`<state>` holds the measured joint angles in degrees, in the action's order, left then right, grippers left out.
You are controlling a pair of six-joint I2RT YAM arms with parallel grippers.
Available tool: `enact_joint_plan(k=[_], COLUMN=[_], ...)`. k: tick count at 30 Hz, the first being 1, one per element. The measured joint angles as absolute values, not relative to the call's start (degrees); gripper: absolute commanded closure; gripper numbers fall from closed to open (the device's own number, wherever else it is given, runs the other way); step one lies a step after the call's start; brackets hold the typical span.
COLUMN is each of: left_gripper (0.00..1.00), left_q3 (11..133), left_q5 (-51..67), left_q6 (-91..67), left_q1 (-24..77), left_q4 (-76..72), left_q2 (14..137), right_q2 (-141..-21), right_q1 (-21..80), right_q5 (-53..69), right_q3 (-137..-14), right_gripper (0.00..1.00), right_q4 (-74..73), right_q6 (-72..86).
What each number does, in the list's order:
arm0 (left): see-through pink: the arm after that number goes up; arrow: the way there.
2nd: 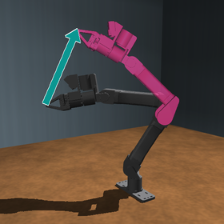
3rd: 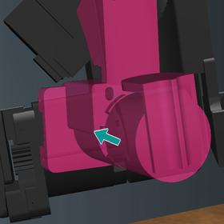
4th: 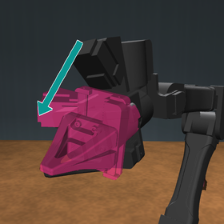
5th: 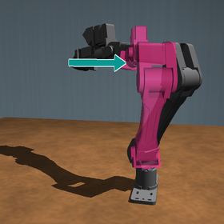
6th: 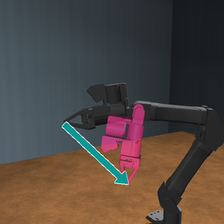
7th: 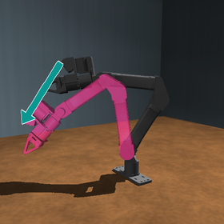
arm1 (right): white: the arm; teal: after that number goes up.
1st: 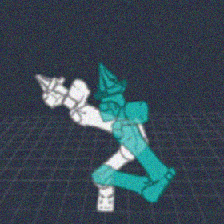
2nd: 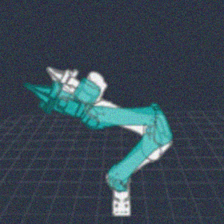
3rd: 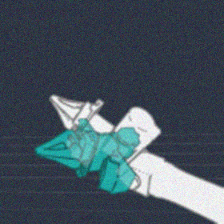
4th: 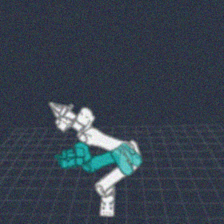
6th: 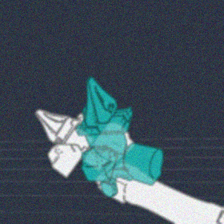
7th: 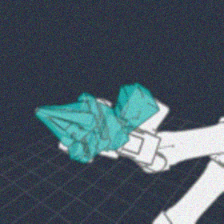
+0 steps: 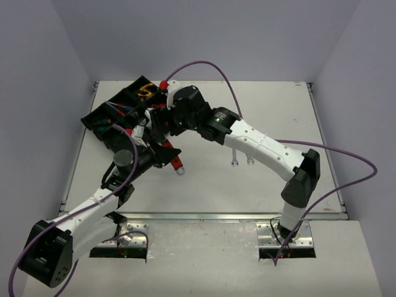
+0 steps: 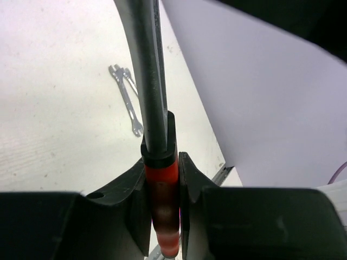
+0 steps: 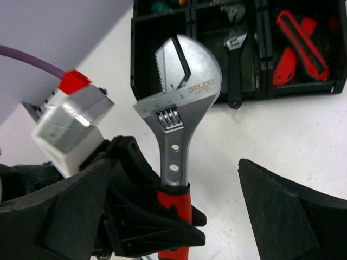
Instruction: Sort the tools into containers
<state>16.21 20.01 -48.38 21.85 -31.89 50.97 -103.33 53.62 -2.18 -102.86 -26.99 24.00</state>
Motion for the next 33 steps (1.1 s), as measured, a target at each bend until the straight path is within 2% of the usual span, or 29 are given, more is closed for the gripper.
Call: enact_joint_plan(k=[5, 11, 17, 22, 33], left_gripper=[1.0, 1.0, 1.0, 1.0, 1.0], left_q3=[18.86, 26.19, 35.4, 37.67, 38.04], left_q5=[19.76, 18.95, 26.3, 31.4, 43.53], left_q6=[-48.47, -48.68, -51.55, -57.58, -70.45], left_q1=[21.85, 20.12, 10.0, 2.45, -2.51], left_q4=[-26.21, -18.82, -13.01, -13.8, -23.34], left_q2=[52.32, 55.24, 63.45, 69.71, 80.78], right_q2=[-96.78, -85.48, -73.4, -66.14, -61.71], right_q1=[53.18, 49.49, 47.57, 47.59, 47.59], right_q5=[-4.86, -8.96, -13.3, -14.9, -15.45], right_q3=[-99.89, -89.55, -77.44, -71.49, -66.09], right_gripper=[0.01, 0.01, 0.01, 0.01, 0.01], right_q4=[-24.43, -23.36, -21.97, -22.27, -21.71], right_q6=[23.94, 23.96, 23.58, 23.26, 22.58])
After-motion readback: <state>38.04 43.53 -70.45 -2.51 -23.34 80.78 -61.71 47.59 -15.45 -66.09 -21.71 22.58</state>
